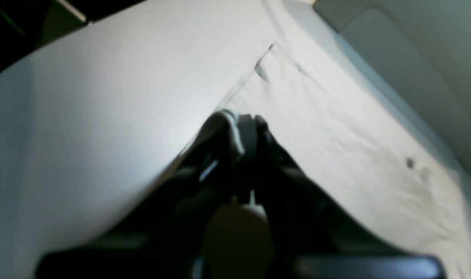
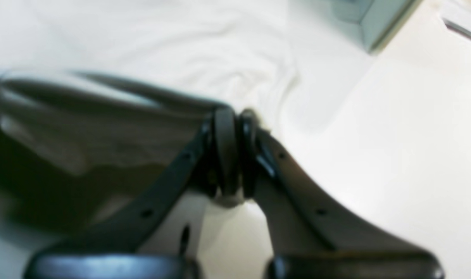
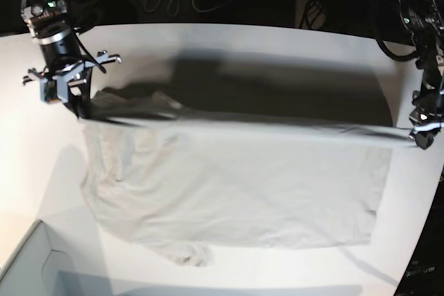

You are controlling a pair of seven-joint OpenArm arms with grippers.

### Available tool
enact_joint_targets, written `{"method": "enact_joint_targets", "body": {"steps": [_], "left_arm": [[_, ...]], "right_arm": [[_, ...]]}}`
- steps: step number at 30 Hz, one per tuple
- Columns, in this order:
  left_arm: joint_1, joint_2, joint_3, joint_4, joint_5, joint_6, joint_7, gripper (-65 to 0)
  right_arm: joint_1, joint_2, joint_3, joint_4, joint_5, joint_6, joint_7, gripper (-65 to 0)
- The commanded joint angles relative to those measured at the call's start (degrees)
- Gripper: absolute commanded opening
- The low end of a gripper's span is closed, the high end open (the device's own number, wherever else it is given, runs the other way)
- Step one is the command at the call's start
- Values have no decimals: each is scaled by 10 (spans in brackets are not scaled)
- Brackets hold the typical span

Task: Layout the t-shirt on the table in an organized manner, then fold the t-shirt properly
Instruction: 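Lay the shirt flat by drawing both grippers back across the table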

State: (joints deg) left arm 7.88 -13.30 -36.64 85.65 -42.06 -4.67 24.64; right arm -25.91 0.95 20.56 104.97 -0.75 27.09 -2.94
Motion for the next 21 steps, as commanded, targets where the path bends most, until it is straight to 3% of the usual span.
{"method": "enact_joint_targets", "body": {"steps": [1,8,16,21], "left_arm": [[0,-3,-4,10,-4,-6,-13,-650],[43,33,-37,15,-4,-6,-13,-650],[108,34,-65,55,-4,-7,-13,-650],[141,42,-65,71,-4,-7,-14,-650]], "right_arm": [[-11,3,2,-1,7,-4,21,-650],[-52,2,3,-52,7,-4,88,-650],[-108,3,2,-52,7,-4,145,-650],[-126,2,1,-56,7,-4,152,-650]]}}
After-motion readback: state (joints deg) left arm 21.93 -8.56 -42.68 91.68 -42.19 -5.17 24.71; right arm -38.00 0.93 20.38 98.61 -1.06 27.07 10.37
